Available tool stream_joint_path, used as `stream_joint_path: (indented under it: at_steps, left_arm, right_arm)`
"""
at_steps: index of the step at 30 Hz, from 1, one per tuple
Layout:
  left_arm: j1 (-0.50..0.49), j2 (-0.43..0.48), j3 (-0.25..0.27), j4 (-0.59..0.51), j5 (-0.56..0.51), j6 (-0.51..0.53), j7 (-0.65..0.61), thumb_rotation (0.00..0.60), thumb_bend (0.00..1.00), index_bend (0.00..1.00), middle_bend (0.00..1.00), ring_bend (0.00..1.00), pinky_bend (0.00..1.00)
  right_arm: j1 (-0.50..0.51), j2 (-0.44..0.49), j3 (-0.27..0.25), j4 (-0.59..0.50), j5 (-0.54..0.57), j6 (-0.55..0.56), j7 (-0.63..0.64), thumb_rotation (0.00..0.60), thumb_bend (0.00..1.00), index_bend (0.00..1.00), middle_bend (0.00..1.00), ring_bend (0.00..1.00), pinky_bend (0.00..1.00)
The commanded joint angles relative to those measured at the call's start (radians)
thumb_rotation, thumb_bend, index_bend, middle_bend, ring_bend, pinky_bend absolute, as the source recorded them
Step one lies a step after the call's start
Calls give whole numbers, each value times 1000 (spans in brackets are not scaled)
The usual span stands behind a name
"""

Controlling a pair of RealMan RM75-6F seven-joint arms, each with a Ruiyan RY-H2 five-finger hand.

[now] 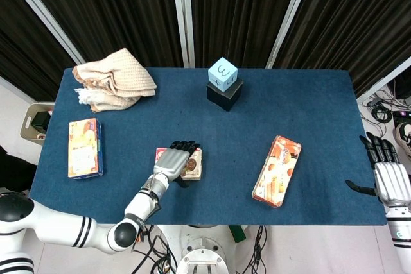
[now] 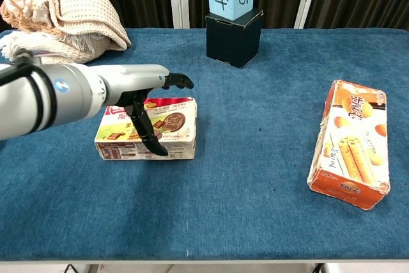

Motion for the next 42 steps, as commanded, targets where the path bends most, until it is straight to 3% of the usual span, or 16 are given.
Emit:
stream_joint_path:
  at_steps: [1,7,19,23,27,29,33,36,42]
  left_arm:
    - [-41,-36,-14,52,-75,34,21,600,0,0,0,0,0]
    - [-65,-58,-14,98,-144,38,22,600,0,0,0,0,0]
    - [-96,-78,-15,130,-182,48,20,600,0,21,25,0,0]
    - [-111,-89,-10,145,-197,54,36,600,0,137,110,23,0]
    - [-112,-97,-8,154,-185,59,27,600,0,269,249,153,0]
    - [-101,-93,-12,150,-146,61,-3,600,0,307,299,203,7]
    - [-64,-53,-25,121,-36,36,-96,600,0,322,341,237,139]
    - [-27,-3,-46,97,57,-8,-196,600,0,326,341,235,141]
    - [86,85,-136,95,225,-193,-562,600,0,326,340,226,171]
  right_arm:
    - [-1,0,0,2,3,-2,1,600,86,0,0,0,0]
    - [-1,-3,-1,9,5,-5,6,600,86,0,0,0,0]
    - [-2,-5,-2,6,4,-7,0,600,86,0,0,0,0]
    - [-3,-5,-2,6,8,-9,-1,600,86,0,0,0,0]
    - [-2,-6,-2,7,8,-10,0,600,86,0,0,0,0]
    - [-2,-7,-2,8,8,-11,0,600,86,0,0,0,0]
    - [-2,-7,-1,7,9,-11,-1,600,85,0,0,0,0]
    - [-2,-8,-2,5,6,-10,-3,600,86,0,0,0,0]
    - [-6,-5,-2,1,8,-6,-6,600,86,0,0,0,0]
